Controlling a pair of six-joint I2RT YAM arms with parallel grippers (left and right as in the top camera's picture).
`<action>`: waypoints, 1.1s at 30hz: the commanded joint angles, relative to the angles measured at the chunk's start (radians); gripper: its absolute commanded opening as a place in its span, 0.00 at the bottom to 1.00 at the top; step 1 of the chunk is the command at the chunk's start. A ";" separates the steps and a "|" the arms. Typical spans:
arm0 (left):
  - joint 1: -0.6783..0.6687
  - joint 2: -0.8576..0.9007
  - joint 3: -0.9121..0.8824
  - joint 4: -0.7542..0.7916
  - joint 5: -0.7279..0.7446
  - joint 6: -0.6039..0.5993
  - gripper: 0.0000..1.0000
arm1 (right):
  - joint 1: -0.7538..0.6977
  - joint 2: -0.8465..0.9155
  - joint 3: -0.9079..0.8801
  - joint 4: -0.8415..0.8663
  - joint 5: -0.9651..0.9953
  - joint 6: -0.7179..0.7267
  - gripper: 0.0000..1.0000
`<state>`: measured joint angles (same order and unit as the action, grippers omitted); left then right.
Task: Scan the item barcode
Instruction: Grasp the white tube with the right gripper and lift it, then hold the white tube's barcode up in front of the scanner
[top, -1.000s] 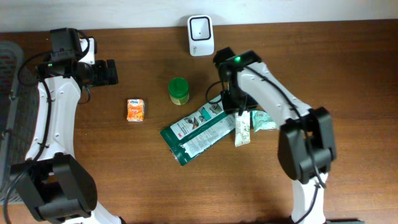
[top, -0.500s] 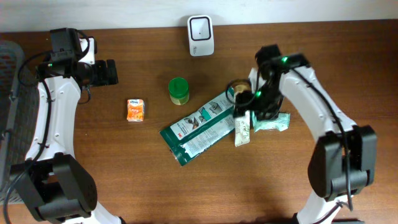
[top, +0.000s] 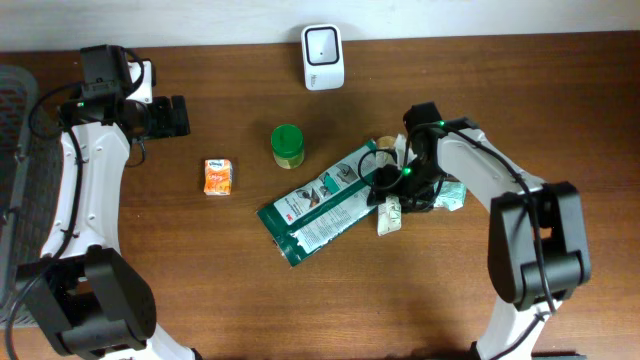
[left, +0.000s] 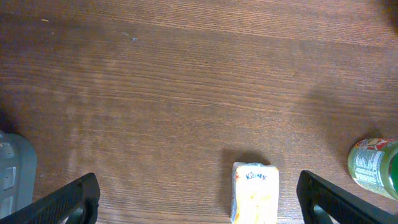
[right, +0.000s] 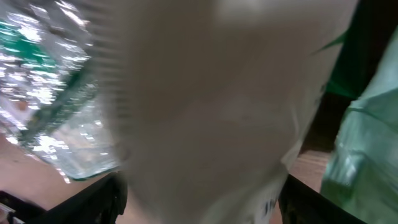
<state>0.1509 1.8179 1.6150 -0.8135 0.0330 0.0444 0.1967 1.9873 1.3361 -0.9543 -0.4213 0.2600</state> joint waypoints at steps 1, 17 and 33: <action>0.001 0.007 0.020 0.002 -0.003 0.005 0.99 | -0.019 0.014 -0.008 0.014 -0.013 0.006 0.69; 0.001 0.007 0.020 0.001 -0.003 0.005 0.99 | -0.035 0.012 -0.004 0.021 -0.067 -0.025 0.04; 0.001 0.007 0.020 0.002 -0.003 0.005 0.99 | -0.108 -0.246 0.040 -0.086 -0.690 -0.649 0.04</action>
<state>0.1509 1.8179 1.6150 -0.8135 0.0330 0.0441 0.0929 1.8217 1.3373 -1.0431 -0.8864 -0.2356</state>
